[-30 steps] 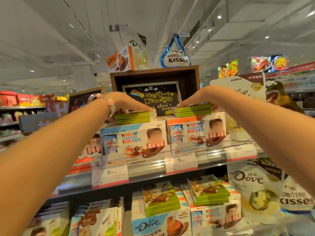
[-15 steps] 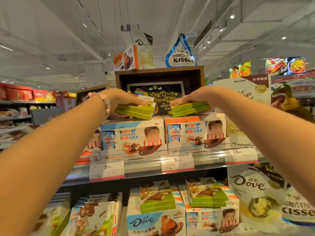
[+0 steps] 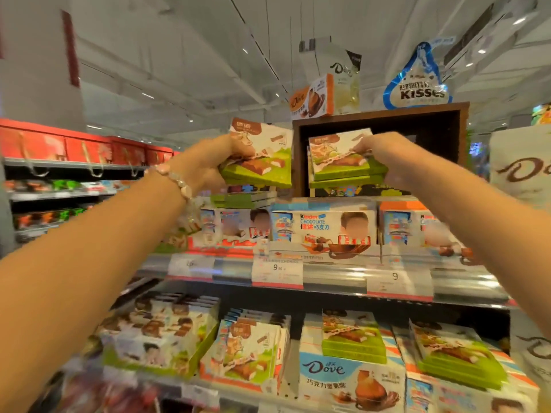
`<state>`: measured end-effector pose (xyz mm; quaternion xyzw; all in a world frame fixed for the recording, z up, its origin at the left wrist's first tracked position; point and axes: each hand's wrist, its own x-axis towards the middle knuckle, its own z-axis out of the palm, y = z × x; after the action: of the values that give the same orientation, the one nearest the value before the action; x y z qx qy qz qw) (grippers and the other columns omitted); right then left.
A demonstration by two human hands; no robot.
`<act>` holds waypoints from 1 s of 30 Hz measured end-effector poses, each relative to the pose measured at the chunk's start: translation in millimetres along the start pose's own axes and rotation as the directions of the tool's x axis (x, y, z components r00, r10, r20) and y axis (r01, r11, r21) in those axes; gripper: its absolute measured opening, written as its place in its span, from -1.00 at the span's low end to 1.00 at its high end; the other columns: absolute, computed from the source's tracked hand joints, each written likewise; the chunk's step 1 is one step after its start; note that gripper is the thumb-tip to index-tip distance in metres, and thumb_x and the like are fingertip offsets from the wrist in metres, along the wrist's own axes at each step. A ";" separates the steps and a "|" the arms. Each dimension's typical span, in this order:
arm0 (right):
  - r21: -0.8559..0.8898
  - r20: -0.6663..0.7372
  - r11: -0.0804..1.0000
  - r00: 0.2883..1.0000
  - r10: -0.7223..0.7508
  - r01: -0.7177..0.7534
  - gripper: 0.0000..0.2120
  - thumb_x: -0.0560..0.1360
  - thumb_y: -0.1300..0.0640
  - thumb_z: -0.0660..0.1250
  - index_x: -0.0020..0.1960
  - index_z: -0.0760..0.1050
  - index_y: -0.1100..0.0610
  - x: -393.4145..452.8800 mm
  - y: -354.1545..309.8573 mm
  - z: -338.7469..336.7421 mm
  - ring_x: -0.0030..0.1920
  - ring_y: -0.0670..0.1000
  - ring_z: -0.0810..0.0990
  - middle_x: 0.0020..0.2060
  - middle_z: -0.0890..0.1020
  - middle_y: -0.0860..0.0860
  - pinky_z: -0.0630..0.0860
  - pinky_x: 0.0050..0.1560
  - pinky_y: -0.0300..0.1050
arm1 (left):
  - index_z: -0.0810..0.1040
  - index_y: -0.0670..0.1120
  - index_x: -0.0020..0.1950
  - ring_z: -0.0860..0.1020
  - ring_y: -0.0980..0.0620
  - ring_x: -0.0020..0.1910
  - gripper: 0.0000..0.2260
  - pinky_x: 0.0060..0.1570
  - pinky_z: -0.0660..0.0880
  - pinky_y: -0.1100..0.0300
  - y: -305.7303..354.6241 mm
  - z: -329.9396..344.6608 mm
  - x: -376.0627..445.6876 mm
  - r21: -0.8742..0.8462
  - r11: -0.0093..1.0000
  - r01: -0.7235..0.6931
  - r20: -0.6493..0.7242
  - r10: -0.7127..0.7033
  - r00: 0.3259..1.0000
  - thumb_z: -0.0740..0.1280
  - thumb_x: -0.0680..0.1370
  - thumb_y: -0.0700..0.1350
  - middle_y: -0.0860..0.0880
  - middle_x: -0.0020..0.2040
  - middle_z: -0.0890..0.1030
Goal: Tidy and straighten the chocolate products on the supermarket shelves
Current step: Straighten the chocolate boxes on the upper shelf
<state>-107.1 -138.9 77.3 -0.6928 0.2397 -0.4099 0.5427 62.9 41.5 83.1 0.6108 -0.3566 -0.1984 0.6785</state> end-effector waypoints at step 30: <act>-0.079 0.134 0.807 0.808 -0.573 0.585 -0.52 0.36 0.38 0.41 0.11 0.28 0.03 14.5 -5.6 238.7 -0.28 -0.13 0.55 -0.21 0.55 0.00 0.55 -0.33 -0.21 | 0.68 -0.08 0.01 0.55 0.12 0.17 -0.72 0.02 0.53 0.26 -33.8 -254.0 39.9 0.649 0.583 -0.489 0.635 -0.061 0.770 0.52 0.30 -0.15 0.15 0.29 0.51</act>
<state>97.8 -15.9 69.2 -0.7837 0.0119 -0.5046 0.3620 279.6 182.0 60.0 0.6979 -0.6750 -0.1133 0.2107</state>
